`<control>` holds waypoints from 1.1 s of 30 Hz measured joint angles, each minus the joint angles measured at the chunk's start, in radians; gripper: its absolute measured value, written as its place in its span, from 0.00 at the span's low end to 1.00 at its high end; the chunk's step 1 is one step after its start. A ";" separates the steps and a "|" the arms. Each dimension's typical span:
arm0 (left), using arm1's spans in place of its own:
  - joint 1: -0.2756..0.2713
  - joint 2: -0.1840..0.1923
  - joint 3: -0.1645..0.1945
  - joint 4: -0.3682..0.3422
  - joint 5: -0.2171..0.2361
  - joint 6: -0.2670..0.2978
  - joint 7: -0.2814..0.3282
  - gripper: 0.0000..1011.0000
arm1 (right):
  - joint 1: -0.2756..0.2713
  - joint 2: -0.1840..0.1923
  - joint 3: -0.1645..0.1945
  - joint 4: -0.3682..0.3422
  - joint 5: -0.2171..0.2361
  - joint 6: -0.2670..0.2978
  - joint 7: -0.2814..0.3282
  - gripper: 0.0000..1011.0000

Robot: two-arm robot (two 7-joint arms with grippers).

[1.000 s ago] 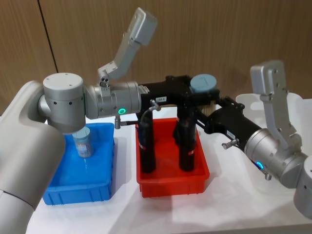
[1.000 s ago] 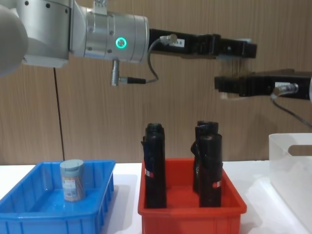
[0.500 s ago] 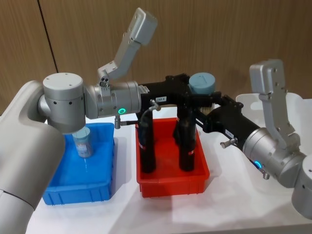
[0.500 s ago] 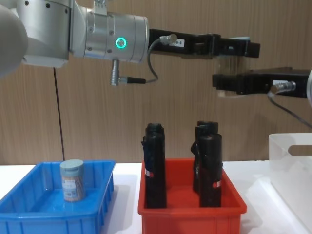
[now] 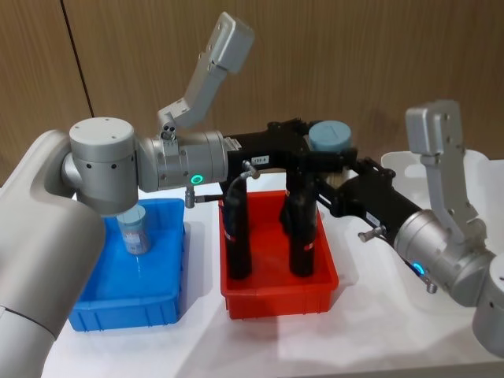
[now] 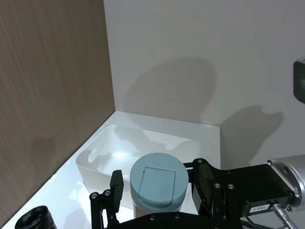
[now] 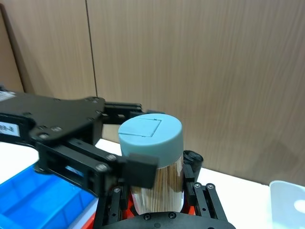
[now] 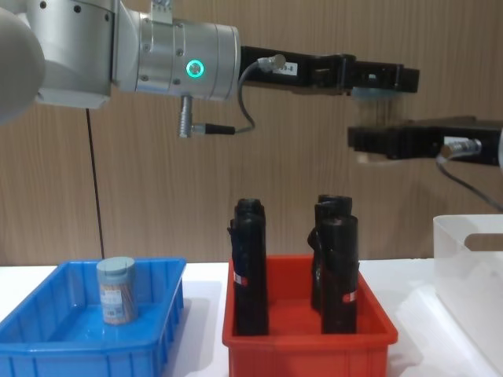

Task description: Pick the cotton swabs from the blue box and place them into the white box.

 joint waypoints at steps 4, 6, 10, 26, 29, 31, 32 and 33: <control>0.000 0.000 0.000 0.000 0.000 0.000 0.000 0.99 | -0.009 0.007 0.006 0.005 0.008 0.002 -0.013 0.65; 0.000 0.000 0.000 0.000 0.000 0.000 0.000 0.99 | -0.013 0.011 0.010 0.007 0.013 0.003 -0.021 0.65; 0.000 0.000 0.000 0.000 0.000 0.000 0.000 0.99 | -0.025 0.022 0.020 0.012 0.023 0.005 -0.038 0.65; 0.000 0.000 0.000 0.000 0.000 0.000 0.000 0.99 | -0.058 0.085 0.092 0.051 0.067 0.010 -0.140 0.65; 0.000 0.000 0.000 0.000 0.000 0.000 0.000 0.99 | -0.054 0.096 0.106 0.072 0.068 0.014 -0.154 0.65; 0.000 0.000 0.000 0.000 0.000 0.000 0.000 0.99 | -0.047 0.103 0.115 0.091 0.068 0.019 -0.163 0.65; 0.000 0.000 0.000 0.000 0.000 0.000 0.000 0.99 | -0.044 0.105 0.118 0.098 0.068 0.021 -0.164 0.65; 0.000 0.000 0.000 0.000 0.000 0.000 0.000 0.99 | -0.041 0.107 0.120 0.104 0.067 0.024 -0.167 0.65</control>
